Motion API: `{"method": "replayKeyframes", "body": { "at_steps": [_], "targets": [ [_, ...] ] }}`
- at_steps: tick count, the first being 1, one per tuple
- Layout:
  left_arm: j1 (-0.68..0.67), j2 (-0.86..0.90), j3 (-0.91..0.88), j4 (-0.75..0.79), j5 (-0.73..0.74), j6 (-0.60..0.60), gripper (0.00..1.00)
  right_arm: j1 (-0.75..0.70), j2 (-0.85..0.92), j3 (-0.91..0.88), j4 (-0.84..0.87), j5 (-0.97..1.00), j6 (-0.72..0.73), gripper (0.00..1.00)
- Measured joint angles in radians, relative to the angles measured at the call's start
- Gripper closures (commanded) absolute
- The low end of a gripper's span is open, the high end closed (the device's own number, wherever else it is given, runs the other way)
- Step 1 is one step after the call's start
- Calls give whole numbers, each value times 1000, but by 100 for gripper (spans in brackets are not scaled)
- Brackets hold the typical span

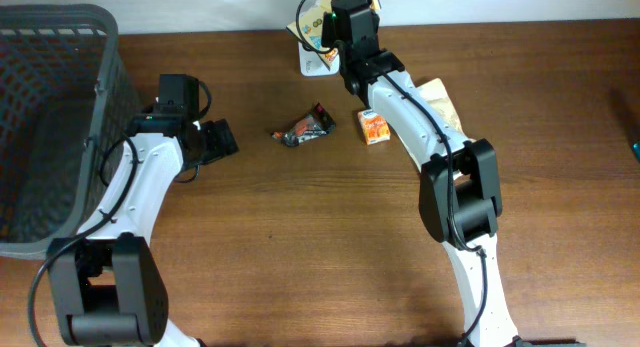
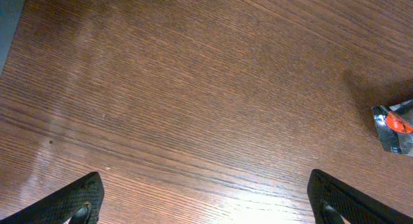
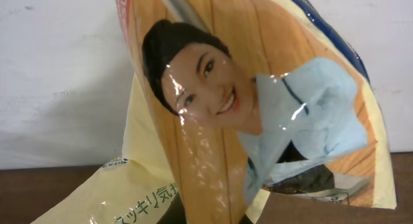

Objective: Scan the item barcode

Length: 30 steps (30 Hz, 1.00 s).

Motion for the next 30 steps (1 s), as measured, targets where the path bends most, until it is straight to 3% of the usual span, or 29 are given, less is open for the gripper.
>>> {"method": "replayKeyframes", "body": {
  "at_steps": [10,22,30],
  "targets": [
    [0,0,0,0,0,0,1,0,-151,43,-53,3,2,96],
    [0,0,0,0,0,0,1,0,14,42,-52,-10,80,96],
    [0,0,0,0,0,0,1,-6,2,39,-36,-12,61,96]
  ]
}}
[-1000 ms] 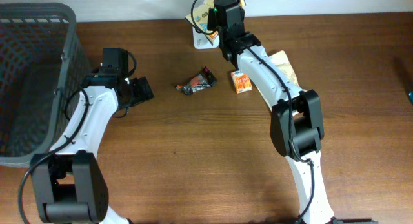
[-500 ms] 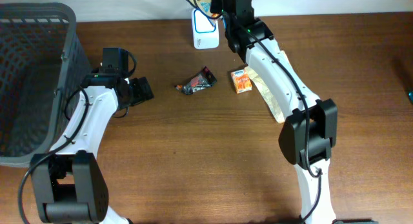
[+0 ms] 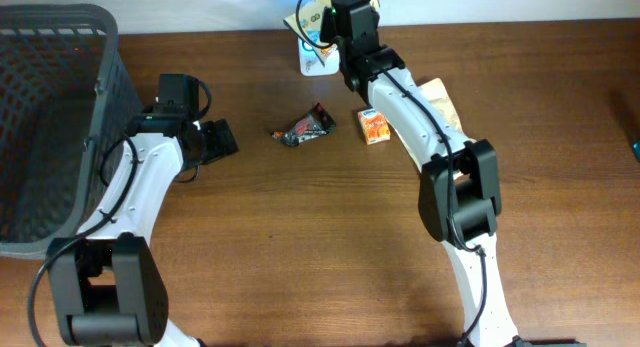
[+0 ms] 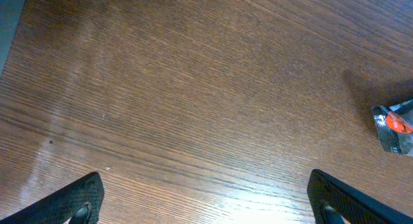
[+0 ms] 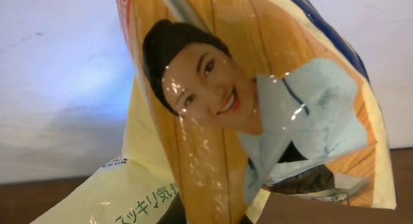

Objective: Scan the item barcode

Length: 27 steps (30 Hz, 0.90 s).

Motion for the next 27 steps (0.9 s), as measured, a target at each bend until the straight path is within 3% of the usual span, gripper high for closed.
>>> {"method": "replayKeyframes", "body": {
  "at_steps": [5,8,13,21,24,27],
  "targets": [
    [0,0,0,1,0,0,1,-97,-152,0,-156,5,-15,96],
    [0,0,0,2,0,0,1,-272,-313,7,-355,20,-16,96],
    [0,0,0,0,0,0,1,-497,-345,13,-680,27,-19,96],
    [0,0,0,1,0,0,1,-752,-177,3,-708,26,-8,96],
    [0,0,0,0,0,0,1,-815,-127,0,-712,26,-8,89],
    [0,0,0,0,0,0,1,-868,-102,0,-721,19,-6,89]
  ]
}}
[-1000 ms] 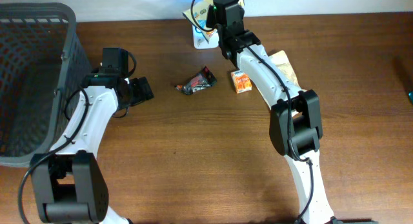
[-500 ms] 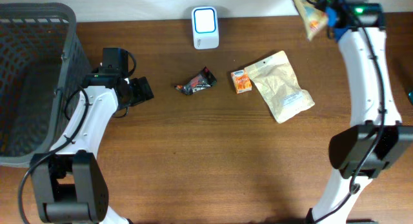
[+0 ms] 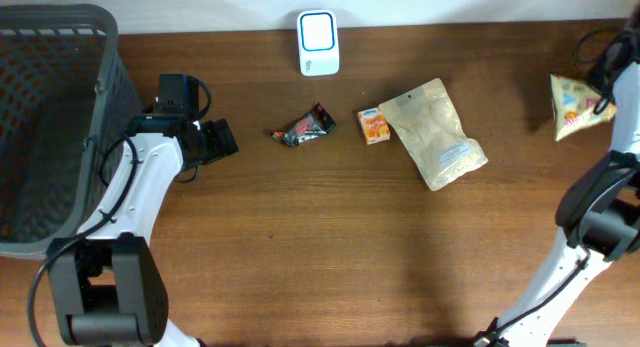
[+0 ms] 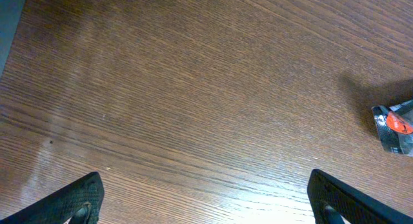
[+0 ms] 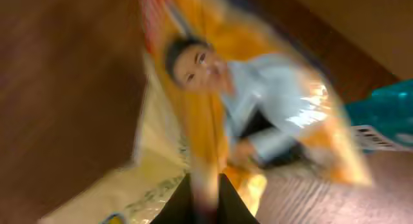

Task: Scan the item barcode
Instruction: 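Carry the yellow bag to the right edge and release it, then reach the right gripper to the beige zip pouch and grasp it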

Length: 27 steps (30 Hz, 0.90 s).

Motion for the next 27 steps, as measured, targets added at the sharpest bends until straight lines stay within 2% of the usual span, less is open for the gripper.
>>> {"method": "replayKeyframes", "body": {
  "at_steps": [1,2,3,6,7,8,11,12,14,15,16,19,23,27],
  "targets": [
    [0,0,0,0,0,0,1,-16,0,0,-2,0,0,89],
    [0,0,0,0,0,0,1,-29,0,0,-6,0,-1,79],
    [0,0,0,0,0,0,1,-42,0,0,-14,1,-1,74],
    [0,0,0,0,0,0,1,-74,0,0,-50,0,0,74],
    [0,0,0,0,0,0,1,-77,0,0,-59,-2,0,71],
    [0,0,0,0,0,0,1,-76,0,0,-61,-35,-1,64],
    [0,0,0,0,0,0,1,-51,-27,0,-65,-233,-3,56],
    [0,0,0,0,0,0,1,-40,-41,0,-66,-303,-10,50],
    [0,0,0,0,0,0,1,18,-82,0,-105,-585,-35,30],
    [0,0,0,2,0,0,1,58,-89,4,-187,-701,-89,23],
    [0,0,0,-1,0,0,1,102,-89,5,-254,-757,-145,4],
    [0,0,0,2,0,0,1,262,-89,0,-375,-757,-299,1],
    [0,0,0,2,0,0,1,440,-89,-50,-370,-548,-377,1],
    [0,0,0,2,0,0,1,439,-87,-119,-325,-471,-396,1]
  ]
}}
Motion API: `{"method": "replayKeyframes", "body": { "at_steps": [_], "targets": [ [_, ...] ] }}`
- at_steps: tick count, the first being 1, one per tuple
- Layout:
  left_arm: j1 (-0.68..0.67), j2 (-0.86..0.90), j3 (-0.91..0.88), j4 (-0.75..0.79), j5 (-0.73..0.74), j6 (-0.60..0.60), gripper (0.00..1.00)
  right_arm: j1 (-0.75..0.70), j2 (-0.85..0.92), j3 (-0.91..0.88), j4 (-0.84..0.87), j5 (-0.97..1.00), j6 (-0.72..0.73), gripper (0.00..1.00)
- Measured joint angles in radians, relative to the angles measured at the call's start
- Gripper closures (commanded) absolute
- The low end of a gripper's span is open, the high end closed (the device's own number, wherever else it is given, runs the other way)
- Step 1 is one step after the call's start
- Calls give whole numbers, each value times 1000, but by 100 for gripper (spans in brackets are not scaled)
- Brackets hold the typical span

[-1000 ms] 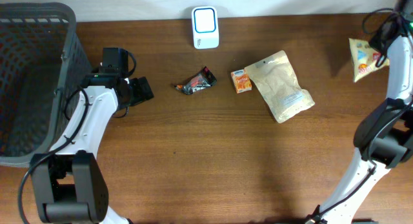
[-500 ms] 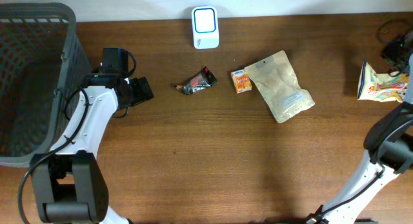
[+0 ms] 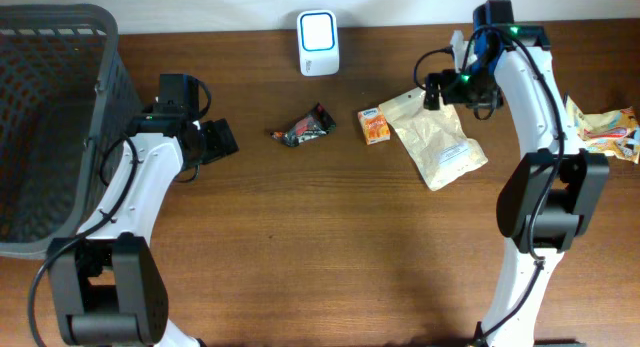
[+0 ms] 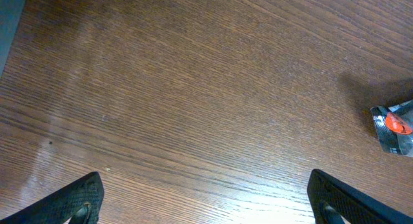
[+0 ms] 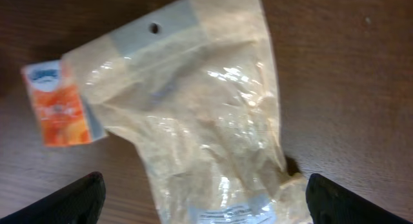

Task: Scan the item barcode
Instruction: 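Reach the right gripper to the beige zip pouch and grasp it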

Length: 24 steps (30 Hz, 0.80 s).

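Note:
The white scanner point(image 3: 318, 42) stands at the table's back edge. A beige pouch point(image 3: 438, 137) lies flat right of centre. My right gripper point(image 3: 438, 91) hangs open over the pouch's top end; in the right wrist view the pouch point(image 5: 206, 121) fills the space ahead of the open right gripper point(image 5: 206, 204), nothing held. A yellow snack bag point(image 3: 600, 122) lies at the far right. My left gripper point(image 3: 222, 139) is open and low over bare wood, seen also as the left gripper point(image 4: 206, 208) in its wrist view.
A small orange box point(image 3: 375, 126) lies against the pouch's left side, also in the right wrist view point(image 5: 58, 104). A dark crumpled wrapper point(image 3: 305, 127) lies at centre, at the right edge for the left wrist point(image 4: 395, 127). A grey mesh basket point(image 3: 50, 117) fills the left.
The snack bag, held in my right gripper at the far right, now lies on the table there. My right gripper is open and has moved left over the beige pouch. The left arm is unchanged.
My right gripper held the snack bag up by the scanner, and a blue glow showed there a second later. Then the bag was at the table's far right, still held. Now it lies there and my right gripper is open over the pouch.

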Motion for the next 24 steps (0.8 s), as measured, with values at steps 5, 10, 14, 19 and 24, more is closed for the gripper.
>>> {"method": "replayKeyframes", "body": {
  "at_steps": [5,10,14,19,24],
  "targets": [
    [0,0,0,0,0,0,1,-65,8,-119,3,-54,-66,0],
    [0,0,0,0,0,0,1,-40,11,-237,52,-87,-87,20],
    [0,0,0,0,0,0,1,42,11,-256,59,-34,-83,18],
    [0,0,0,0,0,0,1,157,11,-221,1,189,32,17],
    [0,0,0,0,0,0,1,200,11,-141,-34,239,103,28]
  ]
}}
